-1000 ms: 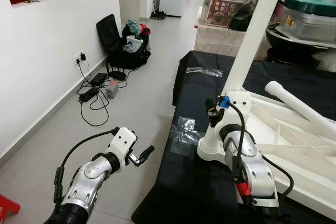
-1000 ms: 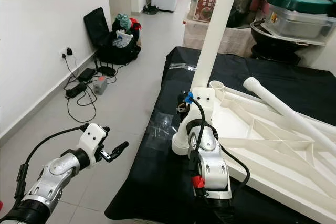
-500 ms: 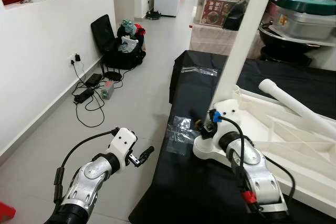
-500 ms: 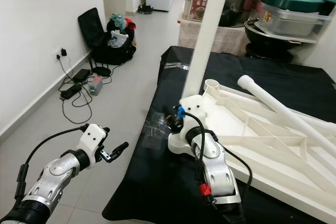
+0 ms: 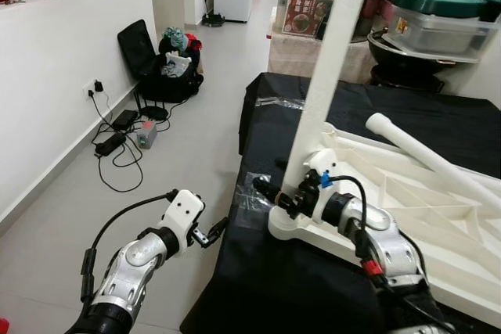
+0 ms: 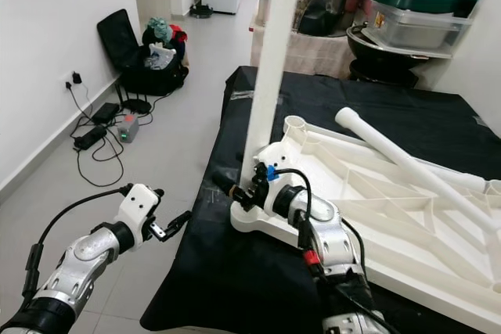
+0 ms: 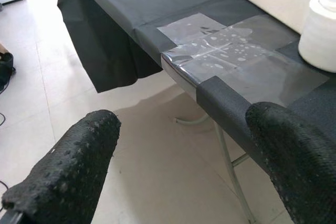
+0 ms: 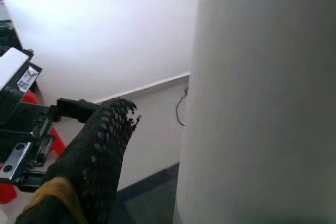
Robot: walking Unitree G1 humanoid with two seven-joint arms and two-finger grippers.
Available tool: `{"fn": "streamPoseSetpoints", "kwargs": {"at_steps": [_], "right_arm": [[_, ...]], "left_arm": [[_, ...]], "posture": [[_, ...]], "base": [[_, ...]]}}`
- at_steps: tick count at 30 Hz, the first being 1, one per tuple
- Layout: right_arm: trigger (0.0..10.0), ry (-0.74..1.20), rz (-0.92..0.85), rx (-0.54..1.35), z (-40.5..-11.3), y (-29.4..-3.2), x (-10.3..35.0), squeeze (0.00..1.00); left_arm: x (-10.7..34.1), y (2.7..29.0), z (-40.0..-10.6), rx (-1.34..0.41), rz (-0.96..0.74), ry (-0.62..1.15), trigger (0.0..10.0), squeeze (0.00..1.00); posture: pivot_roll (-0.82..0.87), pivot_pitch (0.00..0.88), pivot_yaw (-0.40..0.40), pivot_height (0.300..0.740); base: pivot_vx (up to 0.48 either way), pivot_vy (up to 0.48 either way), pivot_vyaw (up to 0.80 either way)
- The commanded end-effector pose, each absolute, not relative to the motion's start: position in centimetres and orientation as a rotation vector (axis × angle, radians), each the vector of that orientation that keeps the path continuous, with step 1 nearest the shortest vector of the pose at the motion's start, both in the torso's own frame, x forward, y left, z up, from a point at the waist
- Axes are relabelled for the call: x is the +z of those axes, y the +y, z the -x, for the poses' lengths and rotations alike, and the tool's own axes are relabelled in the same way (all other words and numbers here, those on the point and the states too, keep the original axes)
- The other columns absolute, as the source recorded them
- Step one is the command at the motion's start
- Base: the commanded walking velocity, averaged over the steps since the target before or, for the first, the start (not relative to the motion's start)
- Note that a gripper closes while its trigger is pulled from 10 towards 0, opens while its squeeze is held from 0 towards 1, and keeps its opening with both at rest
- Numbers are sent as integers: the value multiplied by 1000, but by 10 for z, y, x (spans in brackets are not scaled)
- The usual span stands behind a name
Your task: Building children table
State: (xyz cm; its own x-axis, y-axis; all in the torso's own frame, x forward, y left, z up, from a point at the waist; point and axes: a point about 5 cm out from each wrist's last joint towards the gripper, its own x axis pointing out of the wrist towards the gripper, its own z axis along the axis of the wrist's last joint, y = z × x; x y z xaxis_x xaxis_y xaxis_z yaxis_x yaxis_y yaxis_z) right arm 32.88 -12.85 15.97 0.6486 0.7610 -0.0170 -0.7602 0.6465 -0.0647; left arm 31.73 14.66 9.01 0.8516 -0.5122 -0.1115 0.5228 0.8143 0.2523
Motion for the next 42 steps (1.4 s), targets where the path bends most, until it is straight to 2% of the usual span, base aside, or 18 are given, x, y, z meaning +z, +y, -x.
{"fn": "streamPoseSetpoints", "kwargs": {"at_steps": [1,2,4,5,13,14,15,17,22,24,38,39,40,42], "right_arm": [[10000,17,61,937,-326,-115,152,0],[2784,6,55,936,-328,-114,151,0],[2784,6,55,936,-328,-114,151,0],[0,0,51,927,-330,-115,150,0],[0,-46,53,825,-332,-128,150,0],[0,-32,92,702,-336,-135,148,0],[0,-32,92,702,-336,-135,148,0],[0,11,129,396,-343,-153,145,0],[0,36,126,227,-340,-163,142,0],[0,70,164,93,-328,-170,138,0],[0,142,153,-225,-312,-173,134,0],[4588,146,149,-222,-313,-172,135,0],[10000,150,146,-222,-313,-170,136,0],[10000,128,126,-174,-313,-166,138,0]], "left_arm": [[89,147,-316,-559,-296,43,10000,0],[89,147,-317,-558,-297,43,10000,0],[89,147,-317,-558,-297,43,10000,0],[89,147,-317,-557,-298,43,10000,0],[88,146,-316,-562,-297,46,10000,0],[87,145,-316,-563,-297,46,10000,0],[87,145,-316,-563,-297,46,10000,0],[88,144,-316,-566,-295,45,10000,0],[87,144,-316,-568,-294,47,10000,0],[86,143,-316,-572,-294,50,10000,0],[86,142,-317,-573,-295,53,10000,0],[86,143,-317,-572,-295,53,10000,0],[86,143,-318,-572,-295,53,10000,0],[86,143,-318,-571,-295,53,10000,0]], "posture": [[117,0,-107,740],[117,0,-107,740],[117,0,-107,740],[122,0,-110,740],[102,0,-98,740],[100,0,-97,740],[100,0,-97,740],[88,0,-91,740],[82,0,-85,740],[75,0,-79,740],[74,0,-74,740],[72,0,-72,740],[72,0,-72,740],[71,0,-72,740]], "base": [[0,0,0],[0,0,0],[0,0,0],[0,0,0],[0,0,0],[0,0,0],[0,0,0],[0,0,0],[0,0,0],[0,0,0],[0,0,0],[0,0,0],[0,0,0],[0,0,0]]}}
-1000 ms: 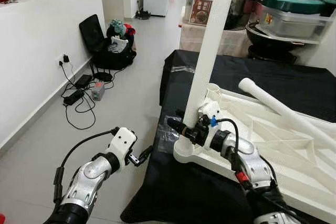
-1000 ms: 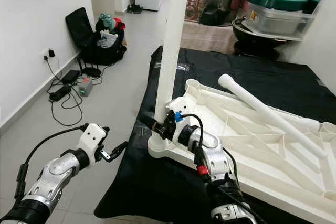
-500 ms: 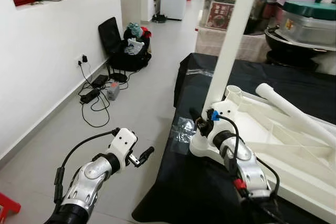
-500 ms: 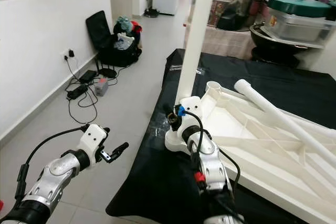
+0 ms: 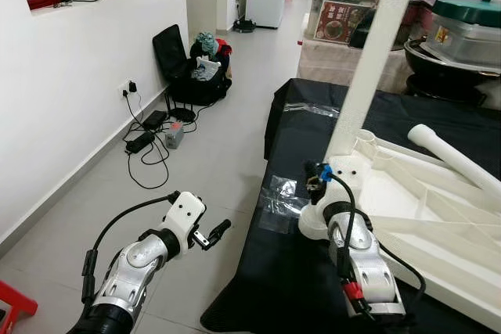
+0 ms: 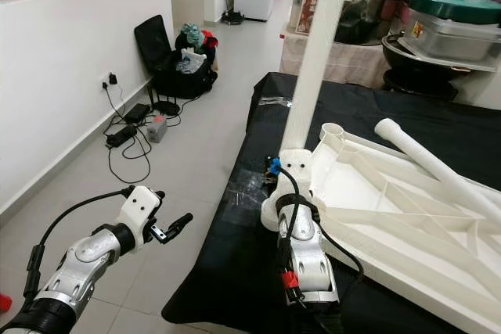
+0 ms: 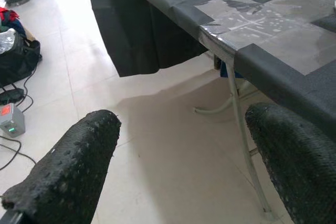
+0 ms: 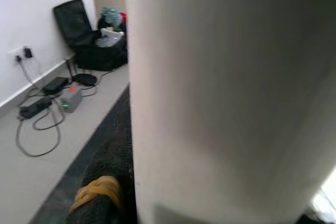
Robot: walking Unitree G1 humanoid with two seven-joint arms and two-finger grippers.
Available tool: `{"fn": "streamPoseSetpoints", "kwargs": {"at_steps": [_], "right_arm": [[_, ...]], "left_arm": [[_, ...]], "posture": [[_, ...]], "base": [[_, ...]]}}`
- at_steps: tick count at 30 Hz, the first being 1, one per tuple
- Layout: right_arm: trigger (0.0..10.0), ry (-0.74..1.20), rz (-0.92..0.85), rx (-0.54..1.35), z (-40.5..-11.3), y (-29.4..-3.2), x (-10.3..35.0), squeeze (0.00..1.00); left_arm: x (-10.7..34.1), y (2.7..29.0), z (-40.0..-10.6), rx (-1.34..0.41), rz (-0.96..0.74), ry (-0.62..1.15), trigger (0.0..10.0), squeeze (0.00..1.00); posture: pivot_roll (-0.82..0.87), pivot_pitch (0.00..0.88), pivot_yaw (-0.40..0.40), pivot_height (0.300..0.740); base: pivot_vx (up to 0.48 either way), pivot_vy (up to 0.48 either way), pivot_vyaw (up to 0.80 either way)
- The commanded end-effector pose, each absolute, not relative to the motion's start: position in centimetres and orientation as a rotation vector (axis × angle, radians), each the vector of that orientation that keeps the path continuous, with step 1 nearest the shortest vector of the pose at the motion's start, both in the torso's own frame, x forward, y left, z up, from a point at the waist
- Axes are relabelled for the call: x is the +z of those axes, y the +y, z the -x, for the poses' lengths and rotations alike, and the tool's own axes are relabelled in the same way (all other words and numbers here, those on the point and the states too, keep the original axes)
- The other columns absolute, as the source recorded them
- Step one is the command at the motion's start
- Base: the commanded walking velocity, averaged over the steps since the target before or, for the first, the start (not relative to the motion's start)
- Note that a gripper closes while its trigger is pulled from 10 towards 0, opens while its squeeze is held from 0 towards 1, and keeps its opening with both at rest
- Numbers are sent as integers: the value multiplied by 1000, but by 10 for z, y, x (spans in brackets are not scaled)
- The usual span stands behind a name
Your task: Building children table
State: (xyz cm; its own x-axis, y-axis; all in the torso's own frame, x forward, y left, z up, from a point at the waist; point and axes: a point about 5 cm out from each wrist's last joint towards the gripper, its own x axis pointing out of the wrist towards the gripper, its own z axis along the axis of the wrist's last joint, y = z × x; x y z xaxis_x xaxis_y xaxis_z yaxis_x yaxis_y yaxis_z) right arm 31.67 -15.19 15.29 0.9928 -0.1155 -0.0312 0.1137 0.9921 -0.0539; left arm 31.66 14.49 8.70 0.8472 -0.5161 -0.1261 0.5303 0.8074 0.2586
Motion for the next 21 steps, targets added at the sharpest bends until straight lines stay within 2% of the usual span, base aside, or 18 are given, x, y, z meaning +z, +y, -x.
{"fn": "streamPoseSetpoints", "kwargs": {"at_steps": [1,2,3,8,9,12,14,15,21], "right_arm": [[10000,128,126,-174,-313,-166,138,0],[10000,114,112,-141,-313,-163,140,0],[10000,100,90,-123,-312,-163,142,1000],[10000,49,79,-111,-311,-168,150,1000],[10000,-7,63,-48,-313,-166,158,0],[10000,-56,41,31,-314,-162,167,0],[10000,-126,45,355,-317,-153,178,0],[10000,-131,75,459,-317,-151,180,0],[10000,-78,216,661,-324,-139,180,0]], "left_arm": [[86,143,-318,-571,-295,53,10000,0],[86,143,-318,-571,-295,53,10000,0],[87,143,-318,-571,-295,53,10000,0],[87,144,-319,-570,-297,52,10000,0],[87,144,-319,-570,-296,51,10000,0],[88,144,-319,-569,-296,50,10000,0],[87,142,-318,-576,-297,51,10000,0],[87,142,-318,-580,-299,50,10000,0],[89,143,-320,-574,-301,44,10000,0]], "posture": [[71,0,-72,740],[71,0,-72,740],[71,0,-72,740],[72,0,-74,740],[73,0,-75,740],[73,0,-72,740],[71,0,-68,740],[73,0,-70,740],[86,0,-78,740]], "base": [[0,0,0],[0,0,0],[0,0,0],[0,0,0],[0,0,0],[0,0,0],[0,0,0],[0,0,0],[0,0,0]]}}
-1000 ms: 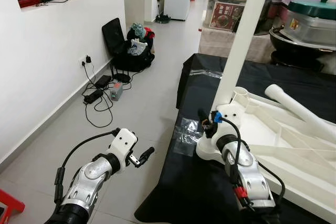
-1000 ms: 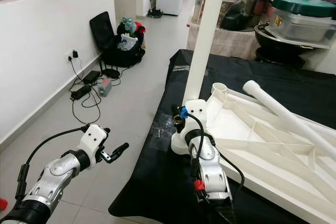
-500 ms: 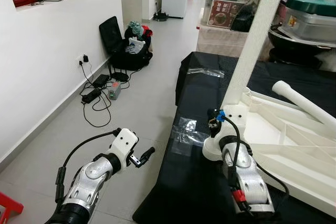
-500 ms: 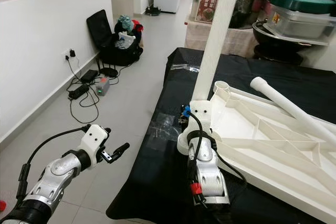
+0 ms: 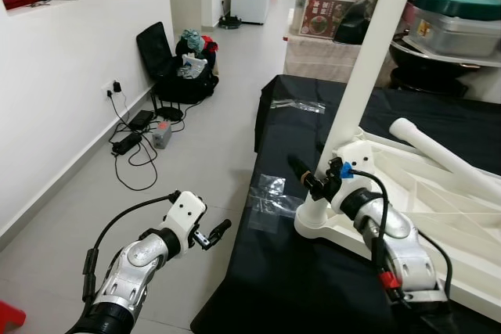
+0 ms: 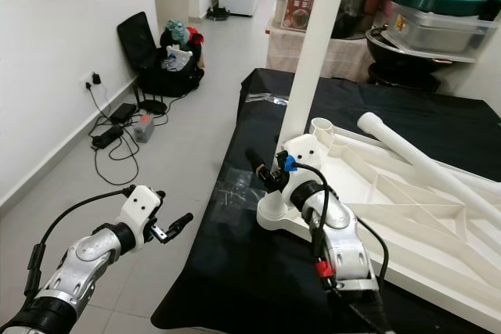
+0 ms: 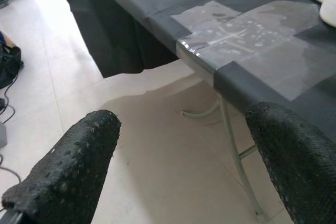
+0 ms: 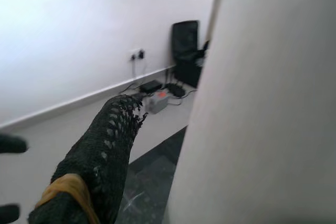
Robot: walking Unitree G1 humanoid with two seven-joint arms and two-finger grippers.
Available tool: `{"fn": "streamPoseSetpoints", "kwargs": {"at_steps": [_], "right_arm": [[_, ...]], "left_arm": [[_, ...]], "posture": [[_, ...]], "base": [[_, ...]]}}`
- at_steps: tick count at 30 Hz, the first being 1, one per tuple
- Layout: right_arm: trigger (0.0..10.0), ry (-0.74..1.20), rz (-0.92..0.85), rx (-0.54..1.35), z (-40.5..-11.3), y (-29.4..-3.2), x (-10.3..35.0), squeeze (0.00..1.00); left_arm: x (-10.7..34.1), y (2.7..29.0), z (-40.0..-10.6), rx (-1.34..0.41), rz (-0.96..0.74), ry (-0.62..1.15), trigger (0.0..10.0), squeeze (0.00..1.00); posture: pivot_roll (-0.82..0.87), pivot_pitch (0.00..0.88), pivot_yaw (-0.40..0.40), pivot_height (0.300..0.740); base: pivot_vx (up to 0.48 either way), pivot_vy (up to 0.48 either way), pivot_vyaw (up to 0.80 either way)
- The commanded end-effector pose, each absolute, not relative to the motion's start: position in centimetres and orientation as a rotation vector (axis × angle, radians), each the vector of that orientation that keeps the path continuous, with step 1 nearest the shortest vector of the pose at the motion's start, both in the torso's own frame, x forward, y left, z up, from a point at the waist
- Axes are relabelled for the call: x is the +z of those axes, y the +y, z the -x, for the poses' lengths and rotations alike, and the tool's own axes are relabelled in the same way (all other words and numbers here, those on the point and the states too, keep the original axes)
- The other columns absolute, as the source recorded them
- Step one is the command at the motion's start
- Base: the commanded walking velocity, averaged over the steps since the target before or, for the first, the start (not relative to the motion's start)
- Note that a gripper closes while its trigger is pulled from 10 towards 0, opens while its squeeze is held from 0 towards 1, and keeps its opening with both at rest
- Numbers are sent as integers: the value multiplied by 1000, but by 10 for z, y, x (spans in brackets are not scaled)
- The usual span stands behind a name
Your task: Building children table
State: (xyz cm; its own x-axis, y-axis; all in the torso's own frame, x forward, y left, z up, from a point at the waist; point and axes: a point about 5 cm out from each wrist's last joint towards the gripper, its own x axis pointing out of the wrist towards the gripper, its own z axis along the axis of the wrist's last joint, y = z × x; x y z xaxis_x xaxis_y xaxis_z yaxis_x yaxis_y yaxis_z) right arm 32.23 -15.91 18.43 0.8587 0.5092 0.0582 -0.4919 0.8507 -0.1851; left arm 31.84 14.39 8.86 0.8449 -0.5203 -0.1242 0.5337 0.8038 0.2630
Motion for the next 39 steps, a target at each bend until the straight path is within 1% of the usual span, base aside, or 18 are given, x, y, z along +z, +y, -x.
{"fn": "streamPoseSetpoints", "kwargs": {"at_steps": [1,8,9,10,11,17,19,20,22,24,25,26,28,29,31,32,34,39], "right_arm": [[10000,-78,216,661,-324,-139,180,0],[10000,-35,249,805,-336,-120,175,0],[6980,-30,243,822,-336,-118,173,0],[6980,-30,243,822,-336,-118,173,0],[0,-30,233,836,-337,-118,172,0],[0,-46,213,838,-339,-123,172,0],[0,-32,194,657,-348,-136,170,0],[0,-32,194,657,-348,-136,170,0],[0,52,130,281,-356,-168,158,0],[0,52,130,281,-356,-168,158,0],[0,85,107,163,-356,-179,153,0],[0,85,107,163,-356,-179,153,0],[0,128,122,-1,-345,-198,139,0],[0,128,122,-1,-345,-198,139,0],[0,177,131,-173,-329,-215,126,0],[0,177,131,-173,-329,-215,126,0],[0,202,138,-276,-315,-218,121,0],[0,207,137,-327,-306,-210,120,0]], "left_arm": [[89,143,-320,-574,-301,44,10000,0],[90,145,-319,-564,-305,39,10000,0],[90,147,-319,-560,-306,40,10000,0],[90,147,-319,-560,-306,40,10000,0],[90,148,-318,-554,-307,41,10000,0],[89,150,-317,-548,-307,42,10000,0],[88,149,-317,-549,-305,44,10000,0],[88,149,-317,-549,-305,44,10000,0],[88,147,-318,-552,-301,43,10000,0],[88,147,-318,-552,-301,43,10000,0],[88,146,-318,-553,-300,42,10000,0],[88,146,-318,-553,-300,42,10000,0],[88,145,-318,-558,-301,45,10000,0],[88,145,-318,-558,-301,45,10000,0],[87,144,-318,-561,-301,48,10000,0],[87,144,-318,-561,-301,48,10000,0],[87,141,-319,-564,-300,48,10000,0],[86,140,-319,-566,-300,49,10000,0]], "posture": [[86,0,-78,740],[117,0,-101,740],[119,0,-103,740],[119,0,-103,740],[124,0,-107,740],[121,0,-106,740],[106,0,-102,740],[106,0,-102,740],[96,0,-93,740],[96,0,-93,740],[94,0,-92,740],[94,0,-92,740],[83,0,-86,740],[83,0,-86,740],[70,0,-79,740],[70,0,-79,740],[66,0,-76,740],[63,0,-74,740]], "base": [[0,0,0],[0,0,0],[0,0,0],[0,0,0],[0,0,0],[0,0,0],[0,0,0],[0,0,0],[0,0,0],[0,0,0],[0,0,0],[0,0,0],[0,0,0],[0,0,0],[0,0,0],[0,0,0],[0,0,0],[0,0,0]]}}
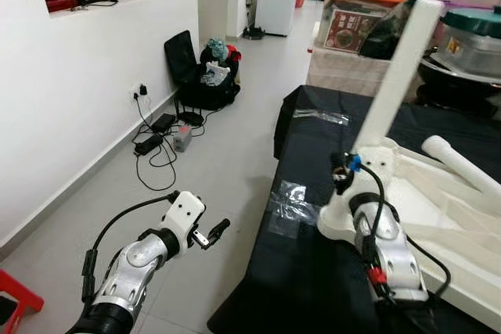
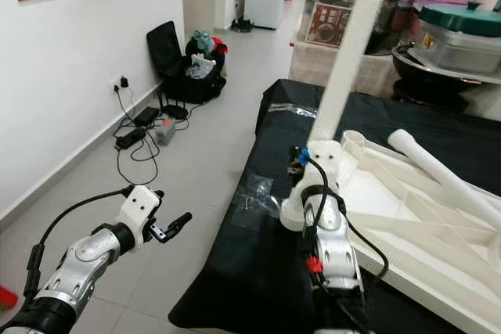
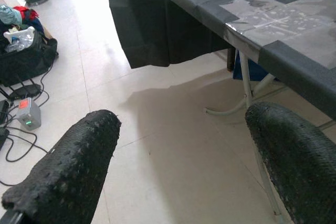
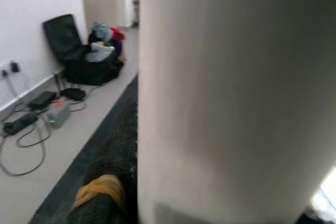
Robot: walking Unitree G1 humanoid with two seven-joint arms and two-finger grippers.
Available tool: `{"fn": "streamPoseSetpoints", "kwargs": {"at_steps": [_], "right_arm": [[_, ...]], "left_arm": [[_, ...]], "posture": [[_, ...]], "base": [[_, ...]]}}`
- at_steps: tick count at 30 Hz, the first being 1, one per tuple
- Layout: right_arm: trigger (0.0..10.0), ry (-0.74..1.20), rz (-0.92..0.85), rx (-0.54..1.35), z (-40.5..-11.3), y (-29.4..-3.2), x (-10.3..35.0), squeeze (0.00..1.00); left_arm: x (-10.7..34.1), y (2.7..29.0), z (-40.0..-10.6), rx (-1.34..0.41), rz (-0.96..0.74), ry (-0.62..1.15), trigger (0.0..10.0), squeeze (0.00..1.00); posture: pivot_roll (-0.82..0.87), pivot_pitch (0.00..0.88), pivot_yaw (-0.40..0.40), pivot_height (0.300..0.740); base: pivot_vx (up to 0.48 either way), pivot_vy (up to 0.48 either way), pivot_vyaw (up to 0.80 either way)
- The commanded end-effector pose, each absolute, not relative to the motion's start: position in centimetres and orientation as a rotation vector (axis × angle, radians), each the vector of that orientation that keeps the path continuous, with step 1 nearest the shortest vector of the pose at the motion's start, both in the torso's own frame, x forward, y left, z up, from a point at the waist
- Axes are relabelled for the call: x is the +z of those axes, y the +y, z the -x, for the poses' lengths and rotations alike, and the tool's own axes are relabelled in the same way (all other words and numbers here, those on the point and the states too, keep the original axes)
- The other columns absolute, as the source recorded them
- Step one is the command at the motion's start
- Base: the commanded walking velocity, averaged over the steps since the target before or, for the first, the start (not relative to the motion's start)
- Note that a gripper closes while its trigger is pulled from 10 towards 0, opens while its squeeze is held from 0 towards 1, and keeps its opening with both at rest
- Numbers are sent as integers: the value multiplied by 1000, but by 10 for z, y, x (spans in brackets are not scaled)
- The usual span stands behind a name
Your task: Building children table
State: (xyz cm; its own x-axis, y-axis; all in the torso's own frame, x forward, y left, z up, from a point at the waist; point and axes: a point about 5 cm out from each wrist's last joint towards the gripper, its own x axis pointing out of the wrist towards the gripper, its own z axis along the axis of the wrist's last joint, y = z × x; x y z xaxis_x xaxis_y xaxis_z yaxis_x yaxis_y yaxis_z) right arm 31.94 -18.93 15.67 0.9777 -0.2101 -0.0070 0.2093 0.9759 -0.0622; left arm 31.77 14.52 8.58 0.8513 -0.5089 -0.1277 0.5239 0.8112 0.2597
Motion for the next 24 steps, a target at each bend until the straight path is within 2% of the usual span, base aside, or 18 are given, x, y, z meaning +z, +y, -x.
{"fn": "streamPoseSetpoints", "kwargs": {"at_steps": [1,3,4,6,7,10,11,12,14,15,16,19,24], "right_arm": [[0,207,137,-327,-306,-210,120,0],[0,217,134,-317,-305,-205,120,0],[10000,213,129,-297,-306,-199,120,0],[10000,188,101,-286,-306,-195,122,0],[10000,167,97,-247,-308,-192,125,1000],[10000,182,86,-231,-309,-191,127,1000],[10000,153,76,-177,-312,-188,133,800],[10000,19,102,-46,-319,-187,157,0],[10000,-15,113,-14,-321,-187,163,0],[10000,-48,97,108,-323,-186,171,0],[10000,-48,97,108,-323,-186,171,0],[10000,-104,164,347,-329,-191,187,0],[10000,-118,217,459,-338,-194,199,0]], "left_arm": [[86,140,-319,-566,-300,49,10000,0],[86,141,-319,-565,-301,50,10000,0],[86,141,-320,-564,-301,51,10000,0],[86,142,-320,-562,-301,51,10000,0],[87,143,-320,-560,-302,51,10000,0],[87,144,-321,-559,-301,51,10000,0],[87,144,-321,-557,-302,52,10000,0],[87,145,-321,-555,-302,51,10000,0],[87,146,-321,-554,-302,50,10000,0],[87,146,-320,-554,-303,51,10000,0],[87,146,-320,-554,-303,51,10000,0],[87,145,-320,-555,-305,49,10000,0],[88,145,-320,-551,-306,43,10000,0]], "posture": [[63,0,-74,740],[63,0,-73,740],[64,0,-74,740],[64,0,-74,740],[68,0,-77,740],[68,0,-77,740],[72,0,-80,740],[79,0,-82,740],[79,0,-82,740],[77,0,-80,740],[77,0,-80,740],[84,0,-89,740],[99,0,-97,740]], "base": [[0,0,0],[0,0,0],[0,0,0],[0,0,0],[0,0,0],[0,0,0],[0,0,0],[0,0,0],[0,0,0],[0,0,0],[0,0,0],[0,0,0],[0,0,0]]}}
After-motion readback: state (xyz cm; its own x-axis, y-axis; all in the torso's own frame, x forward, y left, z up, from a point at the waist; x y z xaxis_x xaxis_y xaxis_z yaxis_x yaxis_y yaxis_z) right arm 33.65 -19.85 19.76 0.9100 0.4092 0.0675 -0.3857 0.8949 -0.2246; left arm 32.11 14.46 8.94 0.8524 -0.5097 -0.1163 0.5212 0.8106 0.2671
